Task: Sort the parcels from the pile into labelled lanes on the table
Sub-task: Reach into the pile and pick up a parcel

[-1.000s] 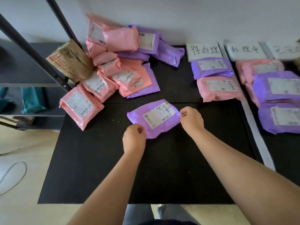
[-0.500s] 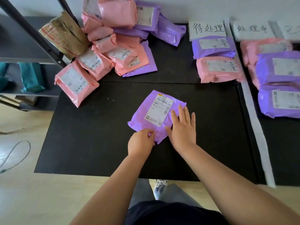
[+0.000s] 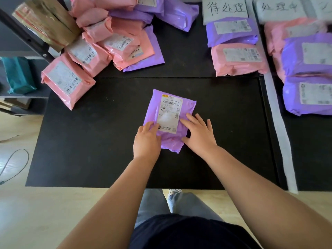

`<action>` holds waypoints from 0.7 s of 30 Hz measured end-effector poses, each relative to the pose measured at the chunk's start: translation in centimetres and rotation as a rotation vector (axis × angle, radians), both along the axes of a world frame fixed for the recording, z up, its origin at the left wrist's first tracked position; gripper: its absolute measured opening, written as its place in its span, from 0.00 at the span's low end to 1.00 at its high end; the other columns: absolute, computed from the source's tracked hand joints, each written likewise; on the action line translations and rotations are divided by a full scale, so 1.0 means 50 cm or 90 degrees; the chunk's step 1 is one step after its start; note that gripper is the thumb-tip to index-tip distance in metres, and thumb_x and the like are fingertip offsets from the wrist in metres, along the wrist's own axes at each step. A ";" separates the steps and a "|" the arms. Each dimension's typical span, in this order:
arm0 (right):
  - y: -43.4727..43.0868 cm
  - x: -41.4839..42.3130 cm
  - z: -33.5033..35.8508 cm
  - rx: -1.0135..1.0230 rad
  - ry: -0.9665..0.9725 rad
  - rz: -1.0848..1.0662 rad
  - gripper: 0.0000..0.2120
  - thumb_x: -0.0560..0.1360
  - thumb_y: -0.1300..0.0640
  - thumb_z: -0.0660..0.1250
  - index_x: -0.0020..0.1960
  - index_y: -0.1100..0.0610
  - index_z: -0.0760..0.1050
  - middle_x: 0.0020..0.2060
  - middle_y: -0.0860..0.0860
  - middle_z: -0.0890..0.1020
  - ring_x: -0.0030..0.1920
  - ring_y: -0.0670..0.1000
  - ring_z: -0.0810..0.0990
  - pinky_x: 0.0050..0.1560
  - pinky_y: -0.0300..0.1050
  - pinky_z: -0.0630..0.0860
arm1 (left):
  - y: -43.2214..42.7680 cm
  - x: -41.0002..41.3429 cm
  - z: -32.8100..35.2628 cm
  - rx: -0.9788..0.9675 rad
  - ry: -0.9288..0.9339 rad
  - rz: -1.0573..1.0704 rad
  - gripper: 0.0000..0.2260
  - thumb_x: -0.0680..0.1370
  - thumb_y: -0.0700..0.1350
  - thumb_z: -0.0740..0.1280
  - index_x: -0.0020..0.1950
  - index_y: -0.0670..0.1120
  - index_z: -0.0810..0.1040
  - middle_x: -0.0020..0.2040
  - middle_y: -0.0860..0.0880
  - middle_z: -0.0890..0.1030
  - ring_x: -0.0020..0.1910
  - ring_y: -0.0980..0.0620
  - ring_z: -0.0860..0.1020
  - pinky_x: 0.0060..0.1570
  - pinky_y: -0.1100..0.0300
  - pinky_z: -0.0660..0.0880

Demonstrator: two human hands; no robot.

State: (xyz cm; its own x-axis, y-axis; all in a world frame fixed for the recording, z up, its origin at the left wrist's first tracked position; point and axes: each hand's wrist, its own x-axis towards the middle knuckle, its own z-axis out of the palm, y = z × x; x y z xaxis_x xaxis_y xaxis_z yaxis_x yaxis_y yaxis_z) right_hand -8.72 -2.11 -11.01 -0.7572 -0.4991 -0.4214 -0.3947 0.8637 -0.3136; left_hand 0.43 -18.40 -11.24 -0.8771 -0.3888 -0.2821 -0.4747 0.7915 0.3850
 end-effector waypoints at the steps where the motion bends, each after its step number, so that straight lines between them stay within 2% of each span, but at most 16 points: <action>1: 0.004 -0.005 -0.002 0.000 -0.001 -0.004 0.32 0.78 0.50 0.67 0.79 0.44 0.59 0.80 0.45 0.54 0.81 0.54 0.47 0.77 0.62 0.41 | 0.011 0.007 -0.003 -0.002 0.005 0.006 0.20 0.81 0.45 0.64 0.73 0.46 0.71 0.73 0.50 0.69 0.68 0.46 0.67 0.63 0.54 0.71; 4: 0.015 -0.017 -0.004 -0.003 0.002 -0.012 0.28 0.78 0.54 0.66 0.76 0.42 0.64 0.80 0.43 0.56 0.81 0.53 0.47 0.77 0.63 0.39 | 0.035 0.025 -0.004 0.002 0.026 0.012 0.20 0.81 0.47 0.65 0.73 0.47 0.72 0.71 0.51 0.70 0.66 0.48 0.68 0.54 0.55 0.75; 7: 0.021 -0.024 -0.005 -0.018 0.005 -0.020 0.27 0.78 0.58 0.64 0.74 0.42 0.67 0.79 0.42 0.59 0.81 0.52 0.47 0.77 0.62 0.38 | 0.043 0.037 -0.008 0.006 0.030 0.002 0.20 0.80 0.49 0.66 0.72 0.48 0.73 0.70 0.52 0.71 0.64 0.50 0.69 0.47 0.57 0.75; 11: 0.019 -0.026 -0.006 -0.034 -0.001 -0.034 0.27 0.78 0.63 0.65 0.74 0.44 0.69 0.78 0.42 0.61 0.80 0.51 0.48 0.77 0.63 0.38 | 0.036 0.040 -0.010 0.011 0.038 -0.007 0.19 0.80 0.49 0.67 0.71 0.48 0.75 0.67 0.51 0.73 0.63 0.49 0.70 0.47 0.54 0.76; 17: 0.029 -0.018 -0.019 -0.038 0.004 -0.025 0.30 0.78 0.64 0.66 0.76 0.44 0.65 0.79 0.43 0.59 0.81 0.51 0.48 0.77 0.63 0.38 | 0.024 0.036 -0.011 0.058 0.091 0.037 0.15 0.80 0.45 0.67 0.66 0.46 0.79 0.60 0.50 0.78 0.59 0.49 0.73 0.51 0.56 0.75; 21: 0.029 -0.018 -0.008 -0.049 -0.013 -0.039 0.30 0.77 0.66 0.65 0.76 0.47 0.66 0.79 0.45 0.60 0.80 0.52 0.49 0.77 0.61 0.39 | 0.020 0.018 0.004 0.106 0.115 0.096 0.10 0.79 0.41 0.66 0.58 0.45 0.82 0.55 0.49 0.80 0.51 0.47 0.78 0.49 0.54 0.76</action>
